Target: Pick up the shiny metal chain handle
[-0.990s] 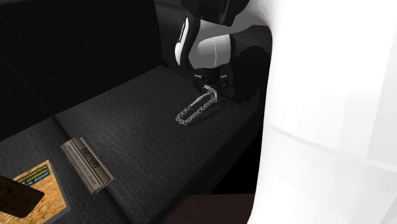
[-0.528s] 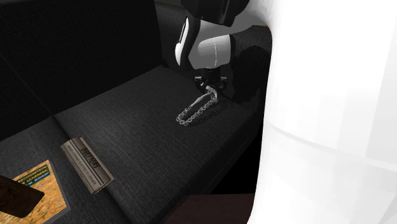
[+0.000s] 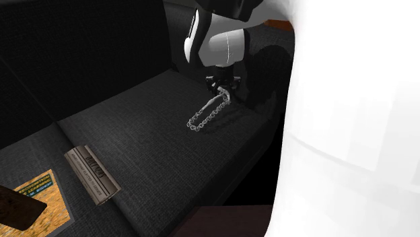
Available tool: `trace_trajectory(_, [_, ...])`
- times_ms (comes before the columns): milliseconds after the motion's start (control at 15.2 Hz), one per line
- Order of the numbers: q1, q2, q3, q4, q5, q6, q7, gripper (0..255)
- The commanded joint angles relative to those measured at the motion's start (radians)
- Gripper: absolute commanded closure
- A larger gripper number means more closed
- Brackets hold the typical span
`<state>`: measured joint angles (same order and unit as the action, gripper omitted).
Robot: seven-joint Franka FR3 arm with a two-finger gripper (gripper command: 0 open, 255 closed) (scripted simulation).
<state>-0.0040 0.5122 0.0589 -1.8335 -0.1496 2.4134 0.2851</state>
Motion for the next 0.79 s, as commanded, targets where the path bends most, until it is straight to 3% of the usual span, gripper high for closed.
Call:
trace_trajectory(0, [-0.002,-0.019,0.002,-0.001,0.003,-0.017,-0.003,255])
trace_trajectory(726, [-0.006,-0.091,0.009,0.021,0.017,-0.112,-0.018,255])
